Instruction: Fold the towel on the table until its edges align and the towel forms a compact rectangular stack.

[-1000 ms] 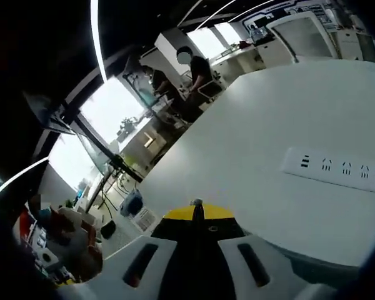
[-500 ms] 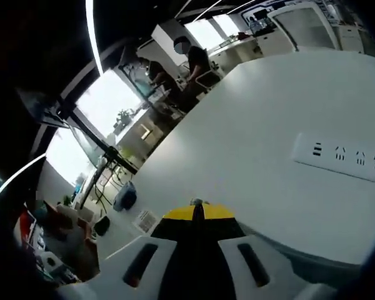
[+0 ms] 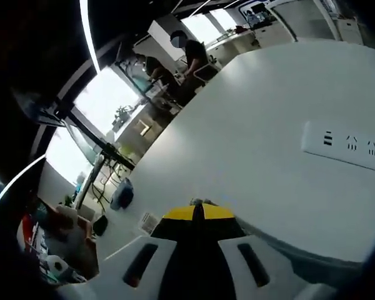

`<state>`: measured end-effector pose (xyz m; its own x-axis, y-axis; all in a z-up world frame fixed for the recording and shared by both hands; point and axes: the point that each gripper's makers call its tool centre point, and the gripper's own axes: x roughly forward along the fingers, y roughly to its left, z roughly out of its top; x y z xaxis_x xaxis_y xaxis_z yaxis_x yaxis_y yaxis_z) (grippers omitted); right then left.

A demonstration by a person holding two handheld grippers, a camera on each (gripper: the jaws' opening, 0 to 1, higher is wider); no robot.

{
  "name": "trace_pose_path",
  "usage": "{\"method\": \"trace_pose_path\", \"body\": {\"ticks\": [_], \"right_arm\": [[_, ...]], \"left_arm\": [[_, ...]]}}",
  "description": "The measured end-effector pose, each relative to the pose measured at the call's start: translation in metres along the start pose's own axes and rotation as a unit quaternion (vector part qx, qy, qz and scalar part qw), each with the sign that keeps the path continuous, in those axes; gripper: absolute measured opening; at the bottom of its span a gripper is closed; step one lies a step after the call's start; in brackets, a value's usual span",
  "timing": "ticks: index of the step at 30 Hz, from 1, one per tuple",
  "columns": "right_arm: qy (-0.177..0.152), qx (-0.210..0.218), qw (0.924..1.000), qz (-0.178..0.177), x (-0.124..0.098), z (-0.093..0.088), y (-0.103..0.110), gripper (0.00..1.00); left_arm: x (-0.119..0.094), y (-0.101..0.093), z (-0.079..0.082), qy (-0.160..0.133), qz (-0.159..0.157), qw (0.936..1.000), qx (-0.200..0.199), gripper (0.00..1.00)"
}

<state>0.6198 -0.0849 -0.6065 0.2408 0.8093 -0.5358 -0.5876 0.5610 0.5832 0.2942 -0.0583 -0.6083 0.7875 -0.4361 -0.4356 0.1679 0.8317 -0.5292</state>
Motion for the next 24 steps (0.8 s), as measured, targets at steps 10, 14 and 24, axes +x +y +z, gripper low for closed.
{"method": "trace_pose_path", "body": {"ticks": [10,14,24], "right_arm": [[0.004,0.014,0.9999,0.002,0.014,-0.008,-0.001,0.0],[0.003,0.005,1.0,0.007,0.018,-0.007,0.005,0.0],[0.001,0.003,0.9999,0.011,0.028,-0.011,0.003,0.0]], "left_arm": [[0.002,0.019,-0.011,0.013,0.03,0.9992,-0.022,0.03],[0.002,0.026,-0.014,0.011,0.041,0.9984,-0.038,0.03],[0.004,0.032,-0.019,0.014,0.05,0.9976,-0.046,0.04]]}}
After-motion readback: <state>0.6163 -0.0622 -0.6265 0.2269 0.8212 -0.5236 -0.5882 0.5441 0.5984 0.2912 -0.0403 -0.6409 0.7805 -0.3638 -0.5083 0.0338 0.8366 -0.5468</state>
